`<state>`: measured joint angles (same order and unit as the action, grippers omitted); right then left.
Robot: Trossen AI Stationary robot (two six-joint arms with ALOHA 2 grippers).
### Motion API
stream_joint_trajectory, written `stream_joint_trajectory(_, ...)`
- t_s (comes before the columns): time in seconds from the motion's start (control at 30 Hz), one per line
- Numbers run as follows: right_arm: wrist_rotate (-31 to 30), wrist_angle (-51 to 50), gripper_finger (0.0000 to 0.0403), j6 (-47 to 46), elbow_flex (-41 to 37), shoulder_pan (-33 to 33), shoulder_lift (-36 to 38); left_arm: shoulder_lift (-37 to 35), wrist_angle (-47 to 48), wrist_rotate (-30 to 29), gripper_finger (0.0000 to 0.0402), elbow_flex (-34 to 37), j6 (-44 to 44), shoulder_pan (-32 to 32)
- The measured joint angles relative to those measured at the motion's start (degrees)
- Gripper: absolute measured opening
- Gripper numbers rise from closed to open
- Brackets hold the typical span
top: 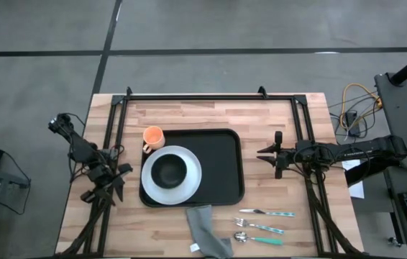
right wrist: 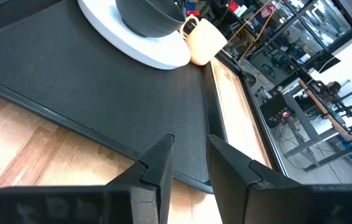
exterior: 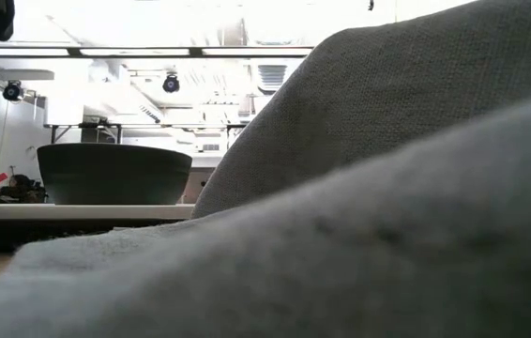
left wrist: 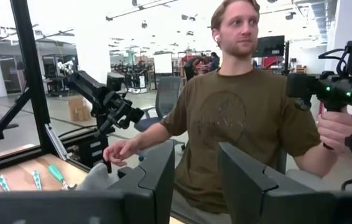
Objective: Set up tray
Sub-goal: Put the gray napkin on the black tray to the right of the white plate
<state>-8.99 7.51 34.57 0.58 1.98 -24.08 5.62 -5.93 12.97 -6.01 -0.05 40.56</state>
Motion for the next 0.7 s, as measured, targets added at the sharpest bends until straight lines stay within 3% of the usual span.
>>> stream_joint_trajectory(0.3, 0.0, 0.0, 0.0084, 0.0, 0.0, -0.02, 0.0, -3.5, -1.14, -0.06, 0.0101, 5.43, 1.39, -0.02)
stream_joint_trajectory(0.7, 0.0, 0.0, 0.0084, -0.02, 0.0, -0.01, 0.0, -3.82, 3.07, -0.39, 0.0101, 5.38, 2.54, -0.02)
